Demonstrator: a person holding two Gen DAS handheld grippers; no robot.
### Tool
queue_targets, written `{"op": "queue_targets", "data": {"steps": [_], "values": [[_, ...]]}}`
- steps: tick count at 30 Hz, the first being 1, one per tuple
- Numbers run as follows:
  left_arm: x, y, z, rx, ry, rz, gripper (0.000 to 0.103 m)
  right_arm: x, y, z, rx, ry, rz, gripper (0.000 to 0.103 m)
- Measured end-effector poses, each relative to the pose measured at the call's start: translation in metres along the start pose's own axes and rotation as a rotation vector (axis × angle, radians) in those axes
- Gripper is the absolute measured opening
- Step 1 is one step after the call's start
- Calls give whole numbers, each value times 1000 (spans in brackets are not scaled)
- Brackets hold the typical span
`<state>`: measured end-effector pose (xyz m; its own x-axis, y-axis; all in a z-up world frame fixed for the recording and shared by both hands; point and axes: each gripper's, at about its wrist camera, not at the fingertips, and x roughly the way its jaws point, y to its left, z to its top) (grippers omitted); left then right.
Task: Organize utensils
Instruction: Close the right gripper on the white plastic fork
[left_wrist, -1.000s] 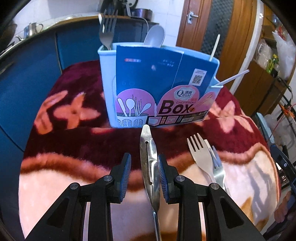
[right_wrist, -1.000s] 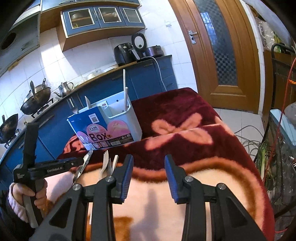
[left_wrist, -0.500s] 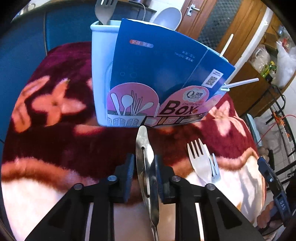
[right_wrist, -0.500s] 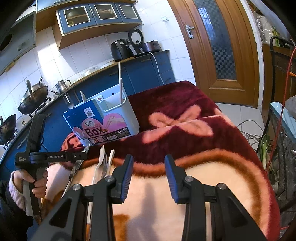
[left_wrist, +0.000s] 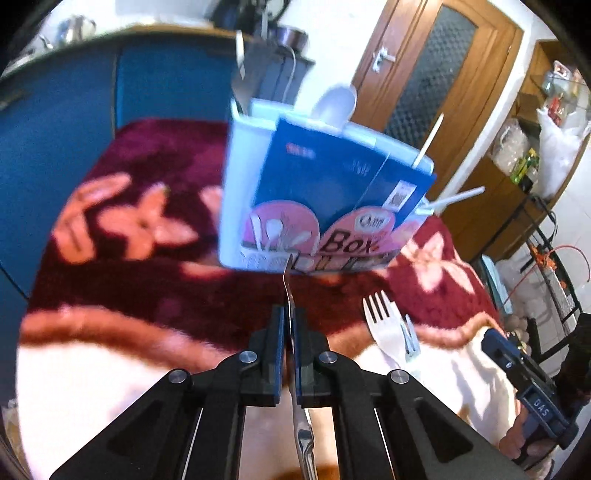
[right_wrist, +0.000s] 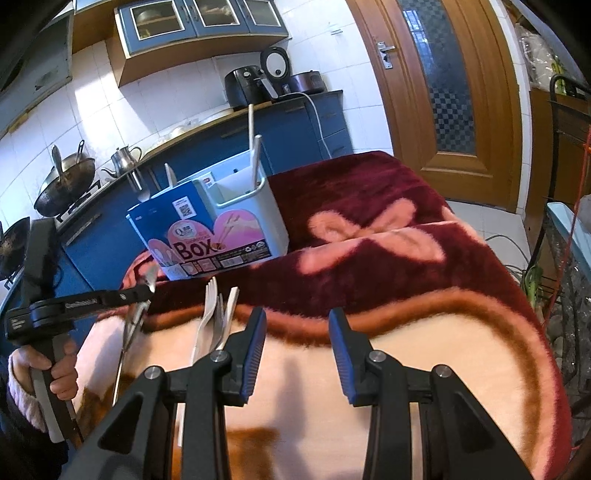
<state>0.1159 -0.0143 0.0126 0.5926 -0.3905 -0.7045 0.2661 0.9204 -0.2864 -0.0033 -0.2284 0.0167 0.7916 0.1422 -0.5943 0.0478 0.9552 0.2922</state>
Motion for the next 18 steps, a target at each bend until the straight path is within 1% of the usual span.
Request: {"op": "queue_targets", "data": {"steps": [4,9,14,18], "values": [[-19,0,-2,2,-83,32,4,6,8,0,-11,17,10,38],[-33,-5,-6,18,-155,68,4,15,20,5,-49,44,27,38],[-42,-5,-11,35,-198,94,4,27,35,16,-126,86,54,38],[-46,-2,-14,22,-211,93,4,44,53,26,-227,138,63,38]]}}
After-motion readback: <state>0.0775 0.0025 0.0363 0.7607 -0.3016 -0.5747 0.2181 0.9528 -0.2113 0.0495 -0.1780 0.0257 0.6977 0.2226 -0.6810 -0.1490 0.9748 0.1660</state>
